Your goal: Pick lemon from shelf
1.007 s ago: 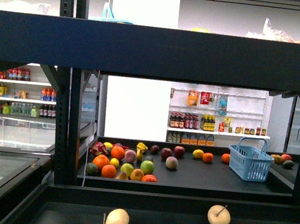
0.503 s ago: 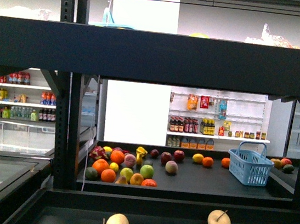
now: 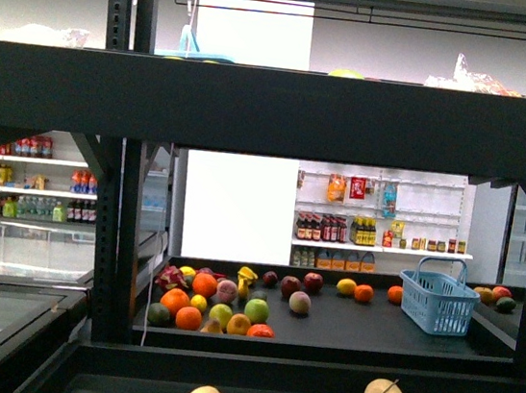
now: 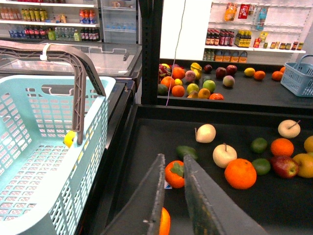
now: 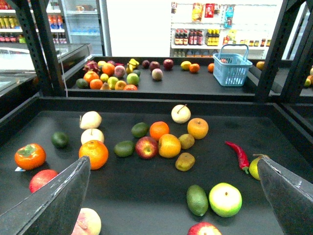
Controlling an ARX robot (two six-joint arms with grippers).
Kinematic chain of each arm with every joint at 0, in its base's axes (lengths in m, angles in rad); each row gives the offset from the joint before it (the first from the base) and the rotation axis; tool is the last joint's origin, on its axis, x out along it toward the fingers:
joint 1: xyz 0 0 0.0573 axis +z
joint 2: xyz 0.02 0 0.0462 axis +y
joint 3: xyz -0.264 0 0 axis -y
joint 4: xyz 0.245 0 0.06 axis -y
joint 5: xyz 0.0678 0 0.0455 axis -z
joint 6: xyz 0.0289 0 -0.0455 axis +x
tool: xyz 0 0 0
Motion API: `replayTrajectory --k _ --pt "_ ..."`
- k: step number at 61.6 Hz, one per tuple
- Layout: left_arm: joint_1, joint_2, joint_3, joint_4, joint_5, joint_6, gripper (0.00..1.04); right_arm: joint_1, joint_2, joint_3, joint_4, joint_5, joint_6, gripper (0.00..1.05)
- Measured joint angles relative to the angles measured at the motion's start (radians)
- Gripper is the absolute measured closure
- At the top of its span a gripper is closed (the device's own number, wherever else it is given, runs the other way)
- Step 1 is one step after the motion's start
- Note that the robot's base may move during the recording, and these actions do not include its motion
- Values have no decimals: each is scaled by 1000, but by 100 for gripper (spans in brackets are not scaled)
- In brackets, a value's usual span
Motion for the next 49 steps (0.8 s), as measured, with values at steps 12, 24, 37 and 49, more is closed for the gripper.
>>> replayTrajectory --k 12,24,37,49 --pt "0 -62 -65 5 -1 6 102 0 0 0 0 0 0 2" --pt "-1 -205 -102 -109 -1 8 102 0 0 0 0 0 0 2" --pt "-2 -244 -123 -112 -3 9 102 0 0 0 0 0 0 2" --pt "-2 -288 -169 -111 -4 10 102 0 0 0 0 0 0 2"
